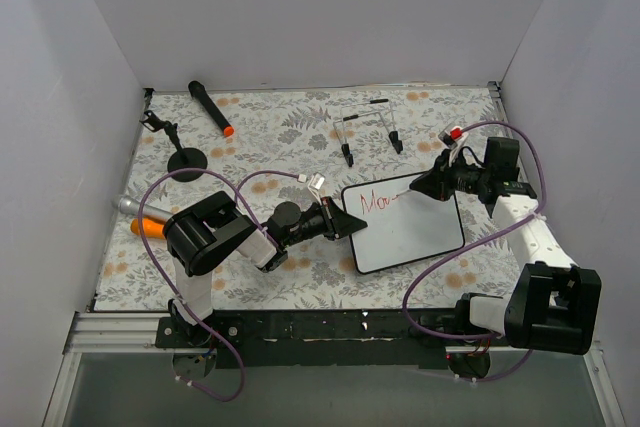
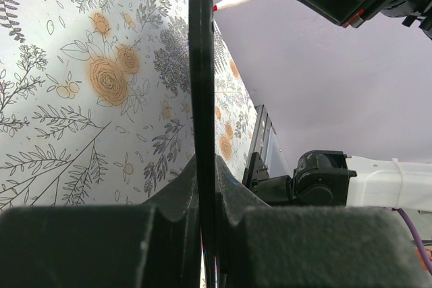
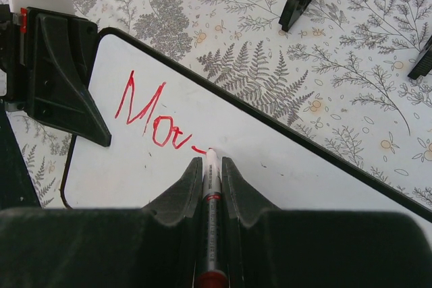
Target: Write a sentence on the whiteboard
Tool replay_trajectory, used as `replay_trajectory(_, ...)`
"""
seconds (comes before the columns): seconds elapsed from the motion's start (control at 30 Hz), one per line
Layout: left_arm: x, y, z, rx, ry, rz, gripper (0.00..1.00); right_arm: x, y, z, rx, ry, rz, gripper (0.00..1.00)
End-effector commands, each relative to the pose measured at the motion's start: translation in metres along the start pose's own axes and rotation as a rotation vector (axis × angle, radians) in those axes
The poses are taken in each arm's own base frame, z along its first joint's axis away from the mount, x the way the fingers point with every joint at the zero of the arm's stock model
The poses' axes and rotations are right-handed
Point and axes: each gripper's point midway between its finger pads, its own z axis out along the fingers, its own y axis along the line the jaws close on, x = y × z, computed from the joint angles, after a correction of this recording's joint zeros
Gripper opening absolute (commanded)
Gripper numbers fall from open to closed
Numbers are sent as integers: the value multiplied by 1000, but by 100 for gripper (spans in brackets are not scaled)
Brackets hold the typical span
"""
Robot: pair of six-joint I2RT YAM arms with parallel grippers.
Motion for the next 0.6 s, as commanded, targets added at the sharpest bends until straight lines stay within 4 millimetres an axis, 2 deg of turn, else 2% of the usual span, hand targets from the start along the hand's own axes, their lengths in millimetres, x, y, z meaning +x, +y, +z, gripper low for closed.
replay_trajectory(0.0, -15, -33, 6, 116, -51, 96, 0, -19, 1, 3, -19, -34, -64, 1)
replay_trajectory(0.37, -14, -33, 7, 117, -48, 96, 0, -14, 15, 7, -71, -19, -65, 1)
replay_trajectory(0.57, -16, -32, 7, 113, -53, 98, 0, -4, 15, 4, -61, 22, -66, 1)
